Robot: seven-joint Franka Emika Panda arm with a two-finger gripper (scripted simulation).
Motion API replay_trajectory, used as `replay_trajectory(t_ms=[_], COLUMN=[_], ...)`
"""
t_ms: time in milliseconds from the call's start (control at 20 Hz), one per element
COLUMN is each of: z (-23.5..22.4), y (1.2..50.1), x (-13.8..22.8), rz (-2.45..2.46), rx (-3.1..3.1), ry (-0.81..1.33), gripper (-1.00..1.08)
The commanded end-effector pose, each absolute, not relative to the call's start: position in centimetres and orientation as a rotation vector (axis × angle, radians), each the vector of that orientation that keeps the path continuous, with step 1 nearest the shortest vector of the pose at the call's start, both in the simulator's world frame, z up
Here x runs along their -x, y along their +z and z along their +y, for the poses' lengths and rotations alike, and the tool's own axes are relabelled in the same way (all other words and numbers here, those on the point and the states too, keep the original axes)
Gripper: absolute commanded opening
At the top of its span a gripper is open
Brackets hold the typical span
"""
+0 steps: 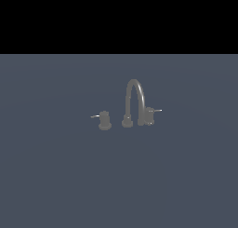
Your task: Turn on the faucet by rotating a designated handle.
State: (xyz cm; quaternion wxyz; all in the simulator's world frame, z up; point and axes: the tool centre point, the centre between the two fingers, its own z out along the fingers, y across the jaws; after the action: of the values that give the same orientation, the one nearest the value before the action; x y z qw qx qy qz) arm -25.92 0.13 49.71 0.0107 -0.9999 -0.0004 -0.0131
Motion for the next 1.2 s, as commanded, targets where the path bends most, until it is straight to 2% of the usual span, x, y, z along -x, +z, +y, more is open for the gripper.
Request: replay_trajectory(t_ms=[0, 700, 1150], z=[0.1, -0.6, -1.2], y=[49.7, 49.8, 49.2], x=[25.9, 25.6, 22.8], rz=[-0.001, 0.005, 0.130], rx=[3.120, 3.079, 3.080], ry=[-0.041, -0.033, -0.029], gripper=[-1.00, -1.00, -1.00])
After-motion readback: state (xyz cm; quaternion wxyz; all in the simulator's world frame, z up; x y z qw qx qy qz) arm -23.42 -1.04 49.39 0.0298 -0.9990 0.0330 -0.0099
